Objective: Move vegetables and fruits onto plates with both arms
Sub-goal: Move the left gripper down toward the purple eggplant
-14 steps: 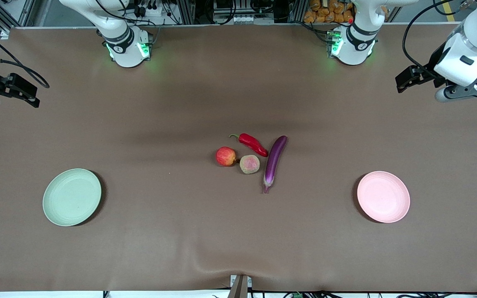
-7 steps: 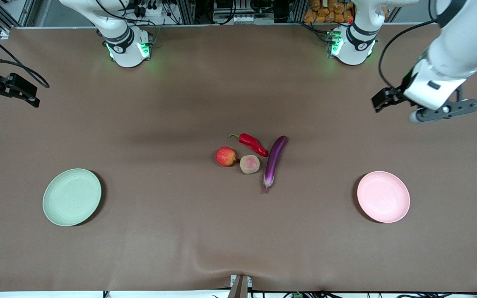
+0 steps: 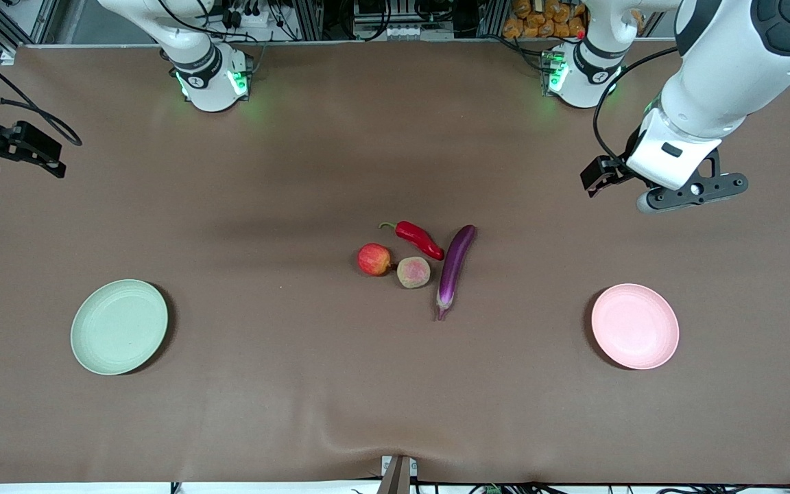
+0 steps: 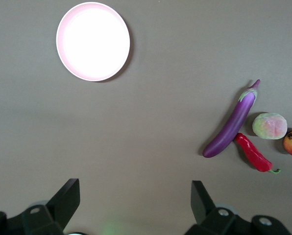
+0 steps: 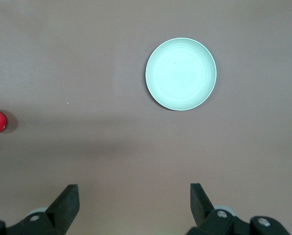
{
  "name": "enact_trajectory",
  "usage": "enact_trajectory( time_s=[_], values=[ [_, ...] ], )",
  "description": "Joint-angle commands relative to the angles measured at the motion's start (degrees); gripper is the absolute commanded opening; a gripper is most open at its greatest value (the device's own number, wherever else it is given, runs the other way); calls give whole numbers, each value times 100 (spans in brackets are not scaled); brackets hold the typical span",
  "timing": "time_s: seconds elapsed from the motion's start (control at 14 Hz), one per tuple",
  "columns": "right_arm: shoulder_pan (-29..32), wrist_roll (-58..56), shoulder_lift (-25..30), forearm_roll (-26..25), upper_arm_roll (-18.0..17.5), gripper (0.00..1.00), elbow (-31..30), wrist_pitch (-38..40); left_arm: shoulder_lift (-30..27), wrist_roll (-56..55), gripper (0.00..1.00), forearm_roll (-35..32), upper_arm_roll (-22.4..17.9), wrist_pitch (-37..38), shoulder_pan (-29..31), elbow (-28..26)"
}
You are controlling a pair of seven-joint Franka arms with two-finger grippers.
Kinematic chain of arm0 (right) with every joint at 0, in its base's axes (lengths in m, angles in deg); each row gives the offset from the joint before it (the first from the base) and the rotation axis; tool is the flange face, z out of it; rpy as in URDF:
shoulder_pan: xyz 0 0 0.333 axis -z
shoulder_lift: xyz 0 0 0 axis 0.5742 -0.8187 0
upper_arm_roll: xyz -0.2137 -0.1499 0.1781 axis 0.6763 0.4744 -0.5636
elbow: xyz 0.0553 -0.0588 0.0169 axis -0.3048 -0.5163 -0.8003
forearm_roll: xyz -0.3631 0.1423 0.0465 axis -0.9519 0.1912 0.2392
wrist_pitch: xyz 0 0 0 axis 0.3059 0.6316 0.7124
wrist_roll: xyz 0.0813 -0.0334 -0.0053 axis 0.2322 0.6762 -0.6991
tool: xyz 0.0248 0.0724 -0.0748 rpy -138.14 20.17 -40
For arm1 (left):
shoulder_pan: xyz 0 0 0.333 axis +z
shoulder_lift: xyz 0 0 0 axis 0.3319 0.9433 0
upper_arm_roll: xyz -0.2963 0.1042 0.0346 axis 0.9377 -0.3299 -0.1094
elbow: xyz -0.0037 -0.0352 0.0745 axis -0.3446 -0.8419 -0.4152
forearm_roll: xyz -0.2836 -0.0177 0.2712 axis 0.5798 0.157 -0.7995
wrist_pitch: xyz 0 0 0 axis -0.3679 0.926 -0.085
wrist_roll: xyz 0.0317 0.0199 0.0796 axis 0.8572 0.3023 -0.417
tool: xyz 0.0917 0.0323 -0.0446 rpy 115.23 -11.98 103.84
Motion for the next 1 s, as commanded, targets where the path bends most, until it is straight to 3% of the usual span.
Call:
enact_trajectory(
  time_s=[0.0, 0.28, 0.64, 0.93],
  values=[
    [117, -90, 75, 125, -53, 100, -71, 16, 16, -435, 100, -94, 63, -236, -139, -142],
    [117, -90, 75, 125, -62, 100, -71, 24, 165, -735, 100, -94, 63, -527, -333, -389],
    [126, -90, 75, 125, -62, 100, -71, 42, 481, -762, 100, -94, 177, -2141, -579, -1460],
    [117, -90, 75, 125, -53, 100, -71, 60, 963, -762, 100, -94, 466, -2741, -579, -1752]
  ],
)
